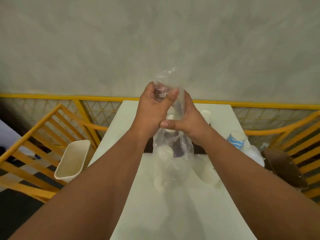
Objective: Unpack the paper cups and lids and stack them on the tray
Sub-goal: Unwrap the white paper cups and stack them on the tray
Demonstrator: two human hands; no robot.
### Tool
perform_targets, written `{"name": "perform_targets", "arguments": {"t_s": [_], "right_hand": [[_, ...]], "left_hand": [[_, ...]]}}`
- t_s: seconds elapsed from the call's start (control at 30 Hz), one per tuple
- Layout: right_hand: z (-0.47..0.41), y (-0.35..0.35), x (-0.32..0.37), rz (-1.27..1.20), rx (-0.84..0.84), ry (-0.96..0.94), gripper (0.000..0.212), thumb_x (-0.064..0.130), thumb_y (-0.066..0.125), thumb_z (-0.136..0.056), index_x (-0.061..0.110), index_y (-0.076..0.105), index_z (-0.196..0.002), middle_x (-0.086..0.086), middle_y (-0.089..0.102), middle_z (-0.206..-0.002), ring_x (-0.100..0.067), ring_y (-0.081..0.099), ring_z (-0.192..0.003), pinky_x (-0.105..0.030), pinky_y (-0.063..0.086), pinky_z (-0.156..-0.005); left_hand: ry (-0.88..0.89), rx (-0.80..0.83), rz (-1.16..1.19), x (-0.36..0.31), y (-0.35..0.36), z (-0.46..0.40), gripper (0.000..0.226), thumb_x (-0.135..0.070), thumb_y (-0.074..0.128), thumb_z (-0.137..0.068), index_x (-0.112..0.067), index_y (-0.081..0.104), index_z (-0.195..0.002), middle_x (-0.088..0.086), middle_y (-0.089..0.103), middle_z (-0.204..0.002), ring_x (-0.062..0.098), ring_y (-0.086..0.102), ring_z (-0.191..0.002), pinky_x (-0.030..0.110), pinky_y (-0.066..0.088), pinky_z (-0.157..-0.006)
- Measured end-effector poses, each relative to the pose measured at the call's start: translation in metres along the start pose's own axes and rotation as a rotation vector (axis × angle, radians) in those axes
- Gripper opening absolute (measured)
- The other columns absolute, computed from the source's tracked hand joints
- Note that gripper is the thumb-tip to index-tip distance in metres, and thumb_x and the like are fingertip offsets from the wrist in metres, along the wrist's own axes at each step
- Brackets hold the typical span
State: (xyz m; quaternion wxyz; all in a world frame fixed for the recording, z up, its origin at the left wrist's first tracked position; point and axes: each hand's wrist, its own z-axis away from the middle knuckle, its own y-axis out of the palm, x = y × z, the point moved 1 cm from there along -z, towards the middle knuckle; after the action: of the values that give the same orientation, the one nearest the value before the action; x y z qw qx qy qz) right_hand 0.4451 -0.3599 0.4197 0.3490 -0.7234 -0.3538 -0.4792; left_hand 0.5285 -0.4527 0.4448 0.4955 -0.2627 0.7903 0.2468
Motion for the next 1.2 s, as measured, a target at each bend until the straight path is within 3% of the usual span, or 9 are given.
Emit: {"name": "perform_targets", "arguments": {"t_s": [0.27, 0.33, 0.4, 0.5, 0.63, 0.87, 1.0, 1.13, 1.2], "right_hand": [[-0.016, -0.014, 0.031, 0.054, 0.014, 0.09, 0.032, 0.002, 0.074, -0.072, 0.004, 0.061, -0.101, -0.011, 0.066, -0.085, -0.032, 0.067, -0.082, -0.057, 0.053, -0.088], [-0.016, -0.015, 0.035, 0.105, 0.003, 0.063, 0.03, -0.006, 0.064, -0.073, 0.011, 0.061, -0.098, -0.007, 0.064, -0.078, -0.025, 0.064, -0.074, -0.05, 0.054, -0.074], [-0.014, -0.016, 0.04, 0.097, -0.008, 0.04, 0.03, -0.006, 0.056, -0.081, 0.021, 0.06, -0.094, 0.005, 0.06, -0.067, -0.015, 0.059, -0.061, -0.037, 0.049, -0.057], [-0.008, -0.017, 0.05, 0.082, -0.032, -0.003, 0.009, 0.021, 0.065, -0.092, 0.023, 0.062, -0.101, 0.015, 0.064, -0.069, 0.0, 0.059, -0.061, -0.017, 0.044, -0.056], [-0.005, -0.018, 0.052, 0.289, -0.046, -0.036, 0.026, 0.039, 0.064, -0.091, 0.024, 0.062, -0.112, 0.007, 0.071, -0.096, -0.01, 0.067, -0.09, -0.029, 0.053, -0.079], [0.01, -0.018, 0.038, 0.261, -0.087, 0.019, 0.038, 0.051, 0.044, -0.096, 0.018, 0.058, -0.084, 0.017, 0.044, -0.056, -0.002, 0.04, -0.052, -0.027, 0.036, -0.056], [0.012, -0.028, 0.042, 0.324, -0.078, -0.018, 0.043, 0.048, 0.039, -0.099, 0.019, 0.054, -0.072, 0.014, 0.043, -0.057, -0.001, 0.037, -0.054, -0.024, 0.032, -0.058], [0.01, -0.043, 0.044, 0.443, -0.048, -0.017, 0.042, 0.039, 0.038, -0.103, 0.022, 0.045, -0.065, 0.014, 0.039, -0.053, -0.004, 0.034, -0.055, -0.026, 0.029, -0.058], [0.011, -0.055, 0.043, 0.564, -0.027, -0.011, 0.042, 0.038, 0.038, -0.103, 0.022, 0.043, -0.065, 0.011, 0.041, -0.058, -0.009, 0.037, -0.059, -0.032, 0.033, -0.063]], "left_hand": [[-0.056, 0.016, 0.168, -0.03, 0.003, -0.031, 0.053, -0.031, 0.084, -0.061, -0.014, 0.05, -0.098, 0.003, 0.059, -0.091, 0.017, 0.061, -0.087, 0.033, 0.052, -0.08], [-0.14, 0.09, 0.191, -0.036, 0.013, -0.029, 0.057, -0.03, 0.083, -0.069, -0.003, 0.053, -0.108, 0.009, 0.065, -0.09, 0.021, 0.065, -0.088, 0.038, 0.053, -0.079], [-0.184, 0.084, 0.164, -0.049, 0.025, -0.028, 0.024, -0.028, 0.069, -0.089, -0.007, 0.058, -0.097, 0.002, 0.068, -0.073, 0.02, 0.069, -0.079, 0.038, 0.053, -0.072], [-0.321, -0.084, 0.226, -0.067, 0.036, -0.031, 0.025, -0.04, 0.052, -0.099, -0.016, 0.052, -0.093, 0.0, 0.063, -0.054, 0.018, 0.067, -0.056, 0.039, 0.058, -0.063], [-0.38, -0.238, 0.328, -0.069, 0.04, -0.043, 0.04, -0.049, 0.047, -0.099, -0.012, 0.044, -0.082, -0.001, 0.033, -0.057, 0.013, 0.04, -0.037, 0.035, 0.057, -0.056], [-0.363, -0.284, 0.398, -0.091, 0.027, -0.076, 0.04, -0.057, 0.043, -0.097, -0.018, 0.043, -0.086, -0.003, 0.05, -0.066, 0.008, 0.028, -0.036, 0.017, 0.022, -0.037], [-0.399, -0.345, 0.478, -0.092, 0.008, -0.086, 0.05, -0.065, 0.04, -0.094, -0.022, 0.036, -0.067, -0.006, 0.018, -0.056, 0.012, 0.012, -0.044, 0.021, 0.011, -0.041], [-0.34, -0.397, 0.383, -0.084, -0.002, -0.085, 0.042, -0.049, 0.041, -0.101, -0.02, 0.037, -0.071, -0.002, 0.033, -0.063, 0.014, 0.036, -0.044, 0.023, 0.035, -0.045], [-0.1, -0.466, -0.123, -0.083, -0.014, -0.088, 0.029, -0.047, 0.051, -0.097, -0.019, 0.047, -0.091, 0.0, 0.052, -0.087, 0.018, 0.059, -0.071, 0.035, 0.052, -0.074]]}}
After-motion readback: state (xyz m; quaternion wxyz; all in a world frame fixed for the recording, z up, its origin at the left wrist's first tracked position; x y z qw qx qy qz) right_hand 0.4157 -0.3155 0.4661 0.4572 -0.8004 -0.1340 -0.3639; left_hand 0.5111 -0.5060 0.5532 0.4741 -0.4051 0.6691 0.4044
